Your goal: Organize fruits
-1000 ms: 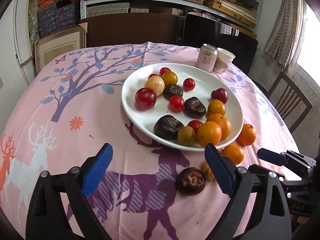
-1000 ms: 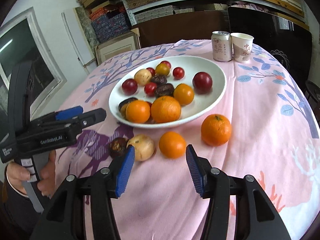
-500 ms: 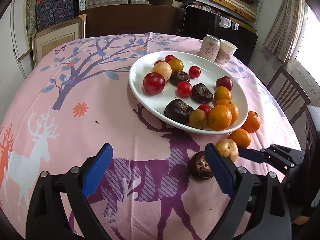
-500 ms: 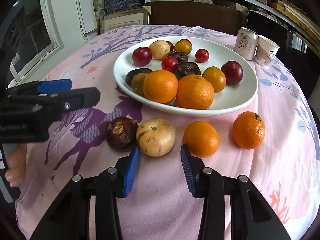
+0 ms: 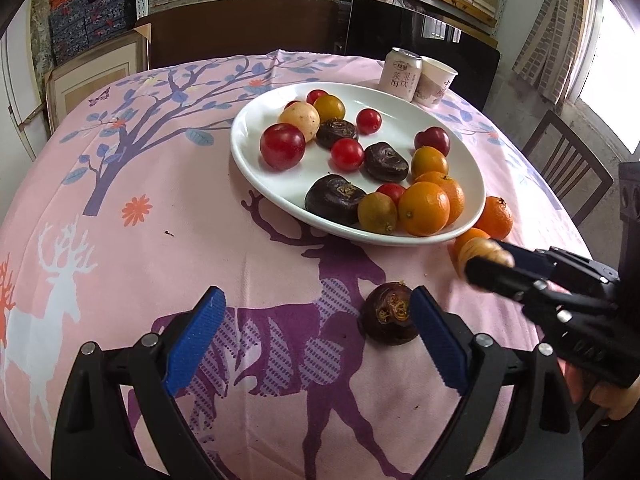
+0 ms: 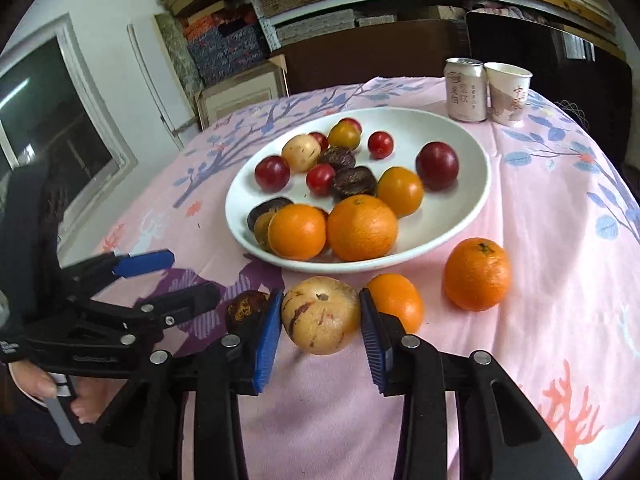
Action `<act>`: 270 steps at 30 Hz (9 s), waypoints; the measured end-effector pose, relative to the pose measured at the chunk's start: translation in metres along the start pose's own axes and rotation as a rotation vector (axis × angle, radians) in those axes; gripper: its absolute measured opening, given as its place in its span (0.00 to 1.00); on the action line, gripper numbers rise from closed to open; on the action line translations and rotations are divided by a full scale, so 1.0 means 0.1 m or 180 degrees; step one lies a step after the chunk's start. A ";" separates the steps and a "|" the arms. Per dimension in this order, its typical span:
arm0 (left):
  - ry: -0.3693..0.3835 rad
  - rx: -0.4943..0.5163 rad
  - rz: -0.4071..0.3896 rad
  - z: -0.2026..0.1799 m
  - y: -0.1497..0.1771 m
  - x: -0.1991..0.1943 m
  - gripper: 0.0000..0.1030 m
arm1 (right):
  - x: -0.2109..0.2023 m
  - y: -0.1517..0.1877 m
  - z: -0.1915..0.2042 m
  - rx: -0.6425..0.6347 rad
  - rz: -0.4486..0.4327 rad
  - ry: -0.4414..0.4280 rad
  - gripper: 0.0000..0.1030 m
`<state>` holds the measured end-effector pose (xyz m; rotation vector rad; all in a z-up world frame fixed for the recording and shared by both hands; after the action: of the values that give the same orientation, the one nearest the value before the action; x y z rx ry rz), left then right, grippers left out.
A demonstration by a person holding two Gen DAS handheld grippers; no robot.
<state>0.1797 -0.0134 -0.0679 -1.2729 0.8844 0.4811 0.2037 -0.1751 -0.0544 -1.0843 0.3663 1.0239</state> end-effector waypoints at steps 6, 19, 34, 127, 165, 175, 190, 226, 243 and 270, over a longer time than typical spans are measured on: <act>0.0061 0.0271 -0.0018 -0.31 0.01 0.05 0.89 | -0.15 -0.08 -0.29 0.0398 -0.0119 -0.0081 0.38; 0.0107 0.0537 -0.0009 -0.55 0.05 0.27 0.40 | -0.16 -0.06 -0.23 0.0306 -0.0144 -0.0104 0.38; 0.0070 0.0127 -0.0353 -0.13 -0.66 -0.26 0.40 | -0.45 -0.47 0.11 0.0084 -0.0521 -0.0087 0.38; -0.0022 0.0436 -0.0004 -0.85 -0.18 -0.17 0.38 | -0.24 -0.24 -0.58 0.0138 -0.0182 0.0271 0.43; -0.0365 0.0002 -0.0301 0.11 -1.08 0.01 0.38 | 0.16 -0.89 0.19 0.0057 -0.0337 0.0077 0.43; -0.0301 -0.0114 -0.0059 0.11 -0.98 0.45 0.38 | 0.39 -0.88 -0.04 0.0319 -0.0303 0.0105 0.44; -0.0415 -0.0299 -0.0211 0.18 -0.98 0.40 0.79 | 0.30 -0.87 -0.11 0.0456 -0.0360 0.0011 0.53; -0.0634 -0.0260 -0.0234 -0.03 -0.10 -0.26 0.94 | -0.37 -0.16 -0.09 -0.0283 -0.0845 0.0675 0.96; -0.0554 -0.0264 -0.0105 -0.05 0.09 -0.13 0.95 | -0.34 -0.04 -0.04 -0.0431 -0.0735 0.0719 0.96; -0.0489 -0.0233 -0.0010 -0.11 0.14 -0.08 0.95 | -0.26 0.01 -0.09 -0.0400 -0.0573 0.0740 0.96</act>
<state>0.1608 -0.0191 -0.0708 -1.2854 0.7413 0.6052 0.1919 -0.1955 -0.0411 -1.3304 0.3872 0.7709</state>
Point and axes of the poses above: each gripper's, at about its wrist camera, not at the fingertips, and x roughly the way its jaws point, z to its left, y to its underside, the point moved 9 cm from there along x, roughly the way its jaws point, and after that the axes turned 14 degrees about x, right-handed, at the moved point
